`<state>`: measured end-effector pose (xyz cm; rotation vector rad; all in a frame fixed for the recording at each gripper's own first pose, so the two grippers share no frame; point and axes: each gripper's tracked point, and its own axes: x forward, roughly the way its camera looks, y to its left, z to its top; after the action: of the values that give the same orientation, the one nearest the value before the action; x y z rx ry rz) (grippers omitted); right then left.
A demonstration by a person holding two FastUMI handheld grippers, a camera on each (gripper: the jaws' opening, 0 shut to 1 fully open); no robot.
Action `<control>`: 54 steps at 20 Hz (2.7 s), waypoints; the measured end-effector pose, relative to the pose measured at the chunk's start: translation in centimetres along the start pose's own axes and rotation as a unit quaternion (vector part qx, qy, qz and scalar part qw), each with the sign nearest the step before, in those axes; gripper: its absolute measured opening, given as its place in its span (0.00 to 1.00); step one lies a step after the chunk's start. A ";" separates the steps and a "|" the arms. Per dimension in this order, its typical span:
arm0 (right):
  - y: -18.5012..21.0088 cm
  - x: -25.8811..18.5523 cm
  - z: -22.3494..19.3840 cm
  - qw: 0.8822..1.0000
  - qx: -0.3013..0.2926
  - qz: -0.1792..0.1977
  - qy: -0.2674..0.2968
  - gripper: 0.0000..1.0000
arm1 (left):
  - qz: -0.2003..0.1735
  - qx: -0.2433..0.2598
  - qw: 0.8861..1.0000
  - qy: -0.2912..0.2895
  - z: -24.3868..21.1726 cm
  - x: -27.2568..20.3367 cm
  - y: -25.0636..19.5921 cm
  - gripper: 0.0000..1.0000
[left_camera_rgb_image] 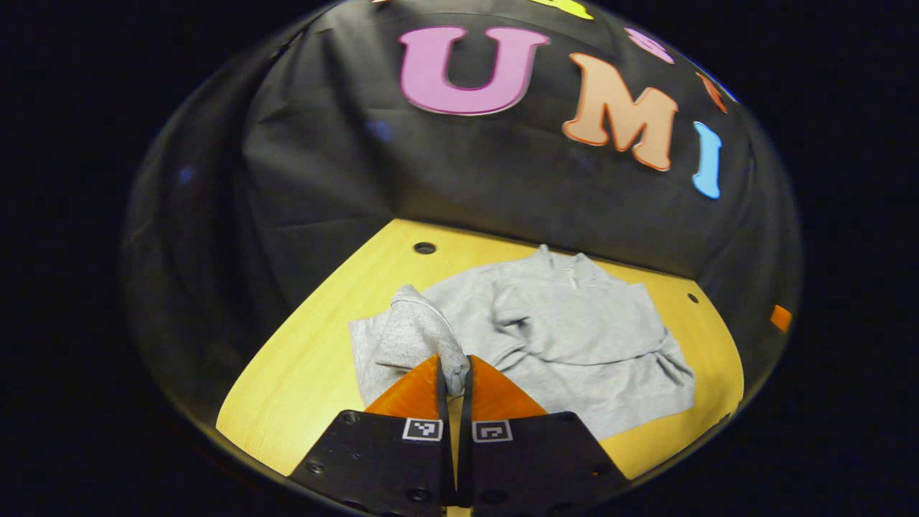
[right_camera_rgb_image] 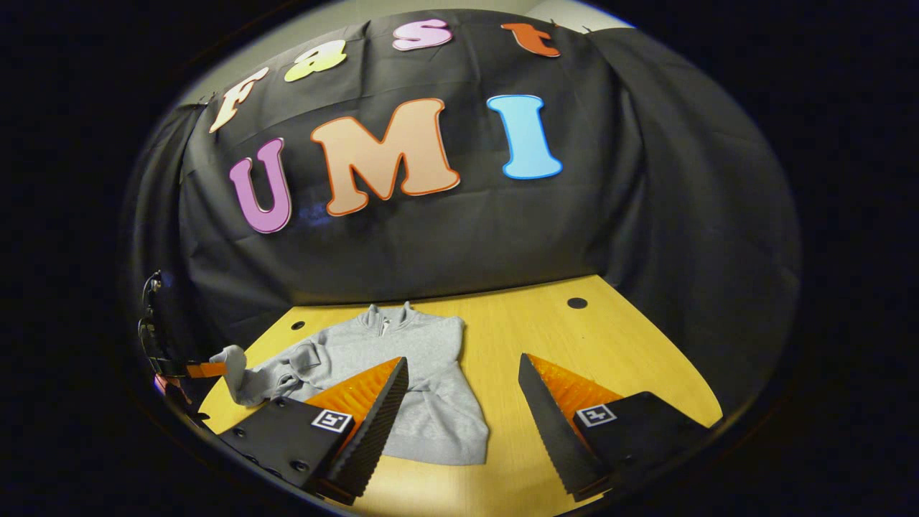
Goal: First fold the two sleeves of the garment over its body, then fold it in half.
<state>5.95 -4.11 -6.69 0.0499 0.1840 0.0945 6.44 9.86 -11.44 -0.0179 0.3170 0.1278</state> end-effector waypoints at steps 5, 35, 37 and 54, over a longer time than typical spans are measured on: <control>-4.5 -3.0 -0.7 0.999 0.020 -0.038 -0.002 0.97 | -0.097 0.044 0.994 -0.034 4.5 0.9 -11.2 0.01; -8.1 -3.0 -8.4 0.996 0.026 -0.027 0.083 0.97 | -0.295 0.131 0.946 -0.012 0.8 14.2 -45.3 0.08; -7.7 -3.1 -8.5 0.996 0.022 -0.026 0.083 0.93 | -0.296 0.138 0.945 -0.006 0.3 14.7 -45.3 0.34; -0.6 1.0 -11.6 0.992 0.007 0.049 0.118 0.93 | -0.139 0.100 0.983 -0.064 4.5 7.1 -21.6 0.95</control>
<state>4.83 -4.14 -18.28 0.0619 0.4198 0.1979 17.34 -10.48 -9.41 0.1435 0.1955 -0.1803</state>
